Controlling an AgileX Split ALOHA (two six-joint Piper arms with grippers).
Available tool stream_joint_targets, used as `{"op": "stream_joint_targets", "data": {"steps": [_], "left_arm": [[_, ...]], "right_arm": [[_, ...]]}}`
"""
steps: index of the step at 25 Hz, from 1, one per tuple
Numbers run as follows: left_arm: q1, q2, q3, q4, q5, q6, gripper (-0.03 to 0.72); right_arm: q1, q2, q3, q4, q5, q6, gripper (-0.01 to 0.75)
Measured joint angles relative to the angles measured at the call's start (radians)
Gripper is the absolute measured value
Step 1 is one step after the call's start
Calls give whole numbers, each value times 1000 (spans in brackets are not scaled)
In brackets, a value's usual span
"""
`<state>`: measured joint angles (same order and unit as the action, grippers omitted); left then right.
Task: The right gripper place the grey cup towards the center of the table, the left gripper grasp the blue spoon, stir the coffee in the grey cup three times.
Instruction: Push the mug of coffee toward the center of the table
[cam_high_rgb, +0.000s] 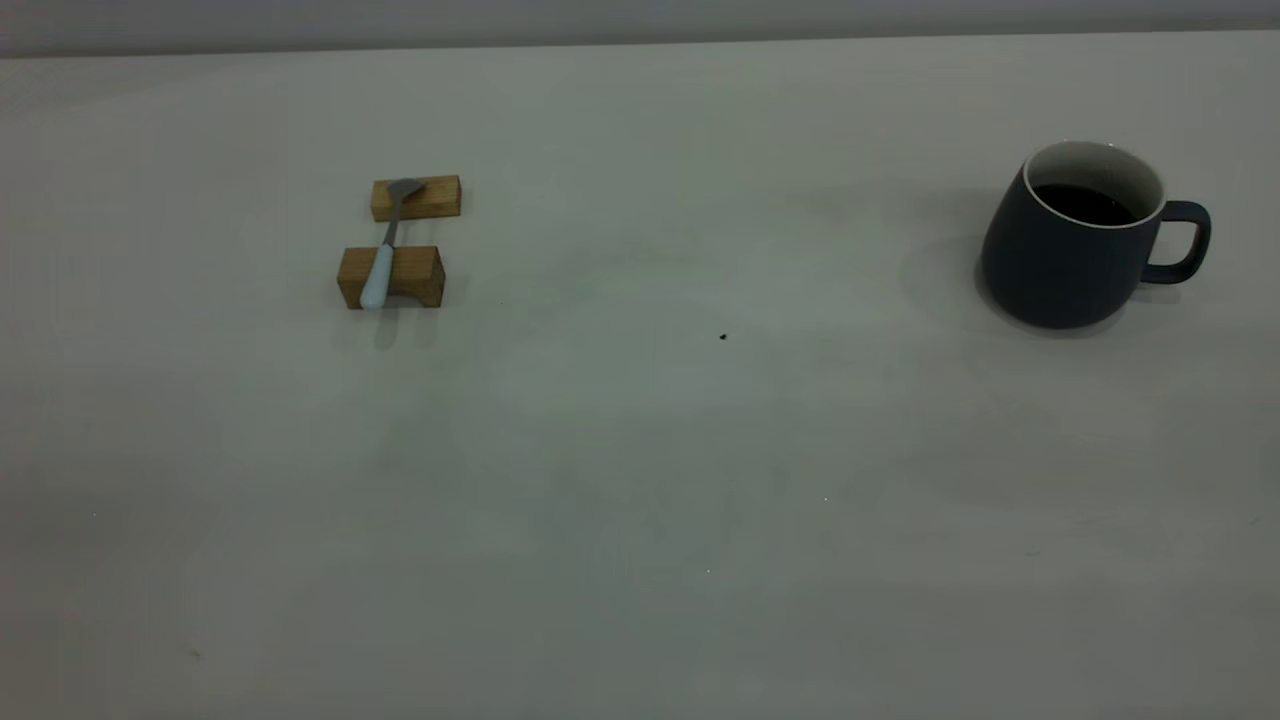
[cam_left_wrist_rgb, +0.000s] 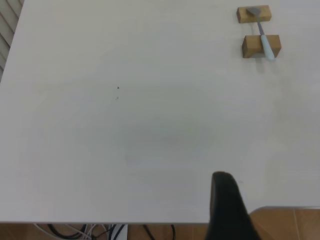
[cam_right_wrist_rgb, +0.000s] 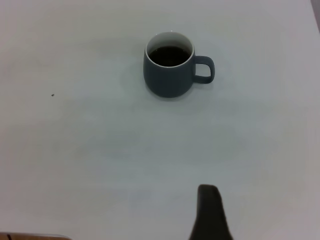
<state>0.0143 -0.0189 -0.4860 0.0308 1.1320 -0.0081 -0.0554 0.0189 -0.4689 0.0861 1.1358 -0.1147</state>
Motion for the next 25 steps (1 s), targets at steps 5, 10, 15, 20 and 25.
{"op": "stream_joint_targets", "data": {"steps": [5, 10, 15, 20, 25], "left_arm": [[0, 0, 0, 0, 0, 0, 508], [0, 0, 0, 0, 0, 0, 508], [0, 0, 0, 0, 0, 0, 508], [0, 0, 0, 0, 0, 0, 508], [0, 0, 0, 0, 0, 0, 508]], "right_arm": [[0, 0, 0, 1, 0, 0, 592], [0, 38, -11, 14, 2, 1, 592], [0, 280, -128, -26, -32, 4, 592], [0, 673, -269, -64, -120, 9, 592], [0, 1045, -332, -61, -281, -58, 592]]}}
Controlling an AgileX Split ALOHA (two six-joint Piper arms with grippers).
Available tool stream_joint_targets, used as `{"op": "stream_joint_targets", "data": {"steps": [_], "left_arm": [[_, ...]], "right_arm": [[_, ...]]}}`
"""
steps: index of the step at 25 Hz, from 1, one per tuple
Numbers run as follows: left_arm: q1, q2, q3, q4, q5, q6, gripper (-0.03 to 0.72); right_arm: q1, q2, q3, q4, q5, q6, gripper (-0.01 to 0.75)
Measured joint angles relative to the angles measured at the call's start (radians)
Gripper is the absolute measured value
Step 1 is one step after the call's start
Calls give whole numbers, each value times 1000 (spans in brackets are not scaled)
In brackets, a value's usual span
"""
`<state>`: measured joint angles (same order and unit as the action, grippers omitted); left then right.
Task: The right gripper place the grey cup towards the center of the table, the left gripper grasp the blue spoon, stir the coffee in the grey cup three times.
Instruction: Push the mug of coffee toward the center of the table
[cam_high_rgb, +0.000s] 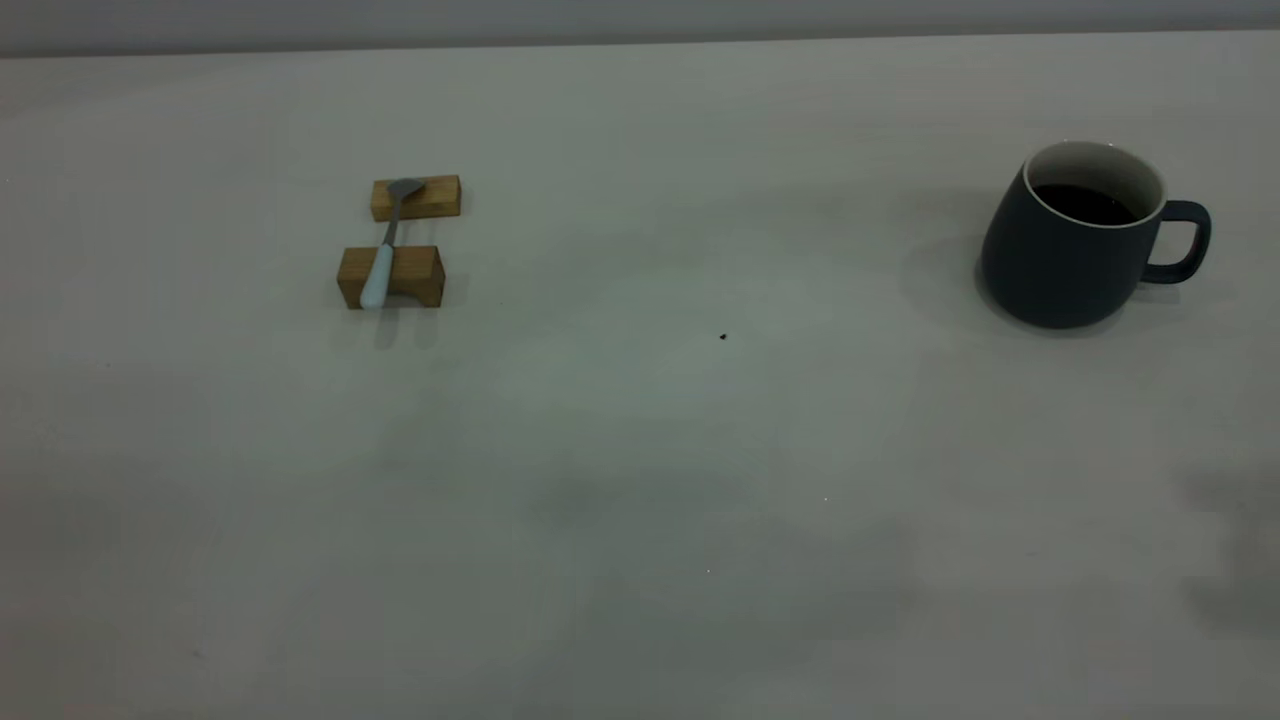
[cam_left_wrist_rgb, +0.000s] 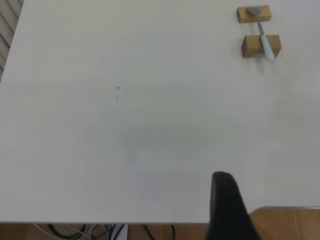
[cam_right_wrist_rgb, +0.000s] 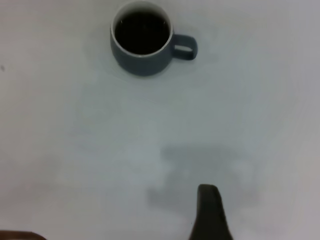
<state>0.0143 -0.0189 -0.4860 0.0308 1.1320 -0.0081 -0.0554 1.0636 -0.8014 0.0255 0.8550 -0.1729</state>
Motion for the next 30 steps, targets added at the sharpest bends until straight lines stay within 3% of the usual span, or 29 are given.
{"op": "stream_joint_targets", "data": {"steps": [6, 11, 17, 25, 30], "left_arm": [[0, 0, 0, 0, 0, 0, 508], [0, 0, 0, 0, 0, 0, 508], [0, 0, 0, 0, 0, 0, 508], [0, 0, 0, 0, 0, 0, 508], [0, 0, 0, 0, 0, 0, 508]], "right_arm": [[9, 438, -93, 20, -98, -208, 592], [76, 655, -165, 12, -181, -331, 592], [147, 819, -197, -113, -324, -364, 592], [148, 961, -199, -371, -456, -386, 592], [148, 1036, -273, -450, -472, -386, 592]]}}
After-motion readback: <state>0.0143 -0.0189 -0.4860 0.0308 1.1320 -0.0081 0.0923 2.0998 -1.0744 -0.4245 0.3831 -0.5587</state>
